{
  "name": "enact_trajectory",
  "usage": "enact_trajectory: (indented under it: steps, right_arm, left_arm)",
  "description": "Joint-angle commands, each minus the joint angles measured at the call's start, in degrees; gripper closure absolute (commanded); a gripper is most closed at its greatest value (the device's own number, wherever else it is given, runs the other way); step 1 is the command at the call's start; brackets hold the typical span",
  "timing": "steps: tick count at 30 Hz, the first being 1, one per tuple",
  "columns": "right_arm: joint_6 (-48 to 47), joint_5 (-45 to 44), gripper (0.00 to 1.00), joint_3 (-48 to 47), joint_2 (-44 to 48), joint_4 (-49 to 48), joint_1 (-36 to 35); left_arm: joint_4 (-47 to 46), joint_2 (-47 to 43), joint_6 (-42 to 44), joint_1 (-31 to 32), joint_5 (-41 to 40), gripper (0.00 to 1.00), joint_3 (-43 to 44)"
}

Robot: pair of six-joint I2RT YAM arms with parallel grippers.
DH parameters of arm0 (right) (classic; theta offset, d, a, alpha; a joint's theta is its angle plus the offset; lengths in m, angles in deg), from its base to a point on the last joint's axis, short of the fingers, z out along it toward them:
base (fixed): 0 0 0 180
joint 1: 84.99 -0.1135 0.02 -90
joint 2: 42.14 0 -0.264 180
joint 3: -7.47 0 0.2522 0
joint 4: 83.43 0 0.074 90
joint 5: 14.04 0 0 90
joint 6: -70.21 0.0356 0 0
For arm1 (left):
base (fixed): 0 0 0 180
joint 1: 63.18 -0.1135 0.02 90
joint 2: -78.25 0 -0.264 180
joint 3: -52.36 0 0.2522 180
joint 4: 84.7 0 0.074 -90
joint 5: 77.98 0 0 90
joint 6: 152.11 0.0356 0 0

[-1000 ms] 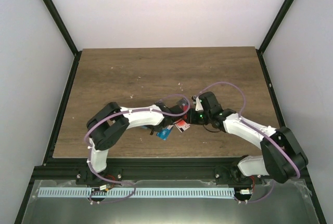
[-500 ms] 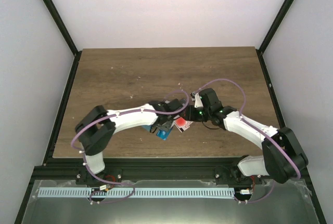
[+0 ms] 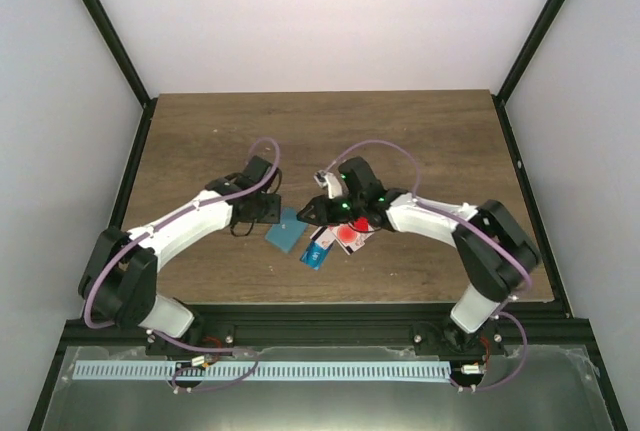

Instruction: Put the credit cards into the card holder

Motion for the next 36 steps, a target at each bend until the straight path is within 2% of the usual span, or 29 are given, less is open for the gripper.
enact_trajectory:
  steps: [1,9,19,36]
  right_arm:
    - [-0.7,3.7,0.69,-8.0,-7.0,-2.6,-1.8]
    - [-3.2,6.8,0.71,-16.9,-17.1,-0.6,-1.9]
    - [-5.3,6.7,0.72,-22.0,-25.1,1.3,-1.7]
    - [-6.2,5.9,0.75,-19.4,-28.0,1.8,0.6]
  left_arm:
    - [-4.6,-2.2,-0.4,-5.0,3.4,0.49,-3.1]
    - [-8.0,0.4,0.7,-9.0,4.3,0.59,-4.2]
    - [-9.9,4.3,4.1,-10.8,8.0,0.71,-2.3]
    - [-12.6,5.7,4.9,-11.0,11.9,0.82,-2.8]
